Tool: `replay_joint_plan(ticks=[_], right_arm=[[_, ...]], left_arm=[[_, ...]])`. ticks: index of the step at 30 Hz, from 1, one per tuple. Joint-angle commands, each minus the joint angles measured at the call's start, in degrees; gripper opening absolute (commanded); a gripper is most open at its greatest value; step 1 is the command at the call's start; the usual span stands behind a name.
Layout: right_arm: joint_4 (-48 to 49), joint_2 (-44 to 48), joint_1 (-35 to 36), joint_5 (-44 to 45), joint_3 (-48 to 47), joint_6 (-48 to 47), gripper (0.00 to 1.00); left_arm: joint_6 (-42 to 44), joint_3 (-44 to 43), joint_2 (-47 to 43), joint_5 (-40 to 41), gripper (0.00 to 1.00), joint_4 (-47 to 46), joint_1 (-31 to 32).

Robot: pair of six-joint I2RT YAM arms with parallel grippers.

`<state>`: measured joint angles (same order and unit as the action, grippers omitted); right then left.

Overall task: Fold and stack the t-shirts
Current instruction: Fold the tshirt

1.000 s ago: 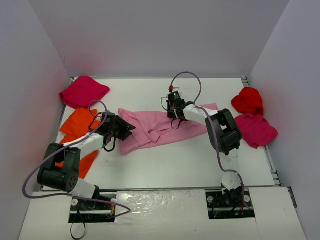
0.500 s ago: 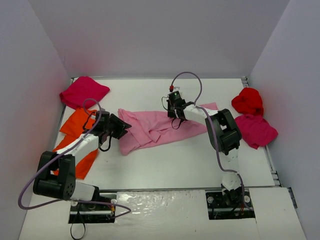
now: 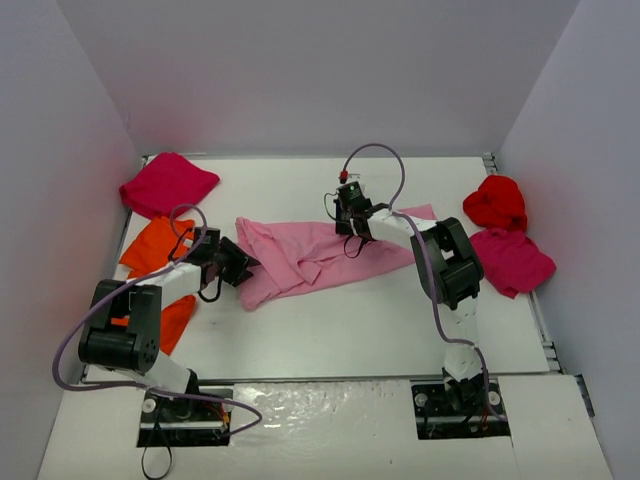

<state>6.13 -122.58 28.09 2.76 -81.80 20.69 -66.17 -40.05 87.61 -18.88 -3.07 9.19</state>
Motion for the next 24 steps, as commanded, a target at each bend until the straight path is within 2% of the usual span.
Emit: replay_joint_plan(ticks=[1,13,16,20,24], right_arm=[[-8.9,-4.9,-1.0,0.3,3.4,-1.2,0.0],[-8.8,-5.6,-1.0,-0.2,3.3,-1.0,0.0],[-8.8,-5.6,-1.0,-0.1,3.3,-1.0,0.0],[-8.8,-5.4,-1.0,0.1,3.5,-1.1,0.0],[-8.8,-5.1,-1.2,0.3,3.8,-1.2,0.0]], left_arm=[[1.5,-2.9,-1.3,-0.5,0.36,-2.3,-0.1],[4.4,-6.0,-6.7,3.1,0.36,5.0,-0.1],[5.2,-7.3,-4.9,3.2,0.36,4.7,-0.1],[6.7,-11.8,1.9,0.8,0.36,6.7,-0.1],[5.0,-10.4,4.0,-0.4,0.36,2.3,0.0]])
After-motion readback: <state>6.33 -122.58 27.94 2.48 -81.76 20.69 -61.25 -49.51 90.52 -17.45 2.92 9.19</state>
